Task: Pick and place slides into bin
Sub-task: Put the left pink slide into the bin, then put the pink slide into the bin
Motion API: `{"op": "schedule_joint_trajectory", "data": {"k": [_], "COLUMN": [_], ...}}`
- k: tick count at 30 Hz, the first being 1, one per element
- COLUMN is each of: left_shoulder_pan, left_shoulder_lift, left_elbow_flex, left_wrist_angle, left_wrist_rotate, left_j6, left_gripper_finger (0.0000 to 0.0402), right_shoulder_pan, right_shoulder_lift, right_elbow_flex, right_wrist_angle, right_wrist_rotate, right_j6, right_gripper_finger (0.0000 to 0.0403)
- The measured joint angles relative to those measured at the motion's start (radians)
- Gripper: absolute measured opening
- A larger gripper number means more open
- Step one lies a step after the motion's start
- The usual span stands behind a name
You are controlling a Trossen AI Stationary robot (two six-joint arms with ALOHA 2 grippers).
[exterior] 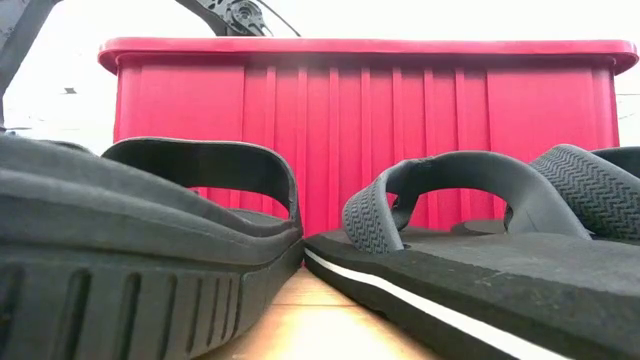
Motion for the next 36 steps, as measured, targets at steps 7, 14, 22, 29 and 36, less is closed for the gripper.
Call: {"op": "schedule_joint_trajectory", "data": {"k": [7, 14, 22, 29, 36], "left_shoulder_pan": [0.0, 0.0, -0.063, -0.233, -0.497], "left_shoulder_lift": [-0.002, -0.015, -0.175, -0.383, -0.472], "left_elbow_flex": [0.0, 0.066, 0.225, 0.225, 0.224], "left_wrist_angle": [-0.002, -0.09, -0.249, -0.327, -0.478], "left_wrist_rotate": [0.014, 0.016, 0.015, 0.009, 0.007], "left_j6": [-0.003, -0.033, -0.193, -0.354, -0.602], "left_gripper_finger": [0.0107, 0.0128, 0.0129, 0.0129, 0.0129], "right_shoulder_pan": [0.0, 0.0, 0.0, 0.0, 0.0], "right_shoulder_lift": [0.0, 0.0, 0.0, 0.0, 0.0], "right_elbow_flex": [0.0, 0.0, 0.0, 0.0, 0.0], "right_wrist_angle": [0.0, 0.0, 0.0, 0.0, -0.002], "right_wrist_rotate": [0.0, 0.0, 0.0, 0.0, 0.0], "right_j6": [0.0, 0.0, 0.0, 0.0, -0.02], "right_gripper_finger": [0.0, 0.0, 0.0, 0.0, 0.0]}}
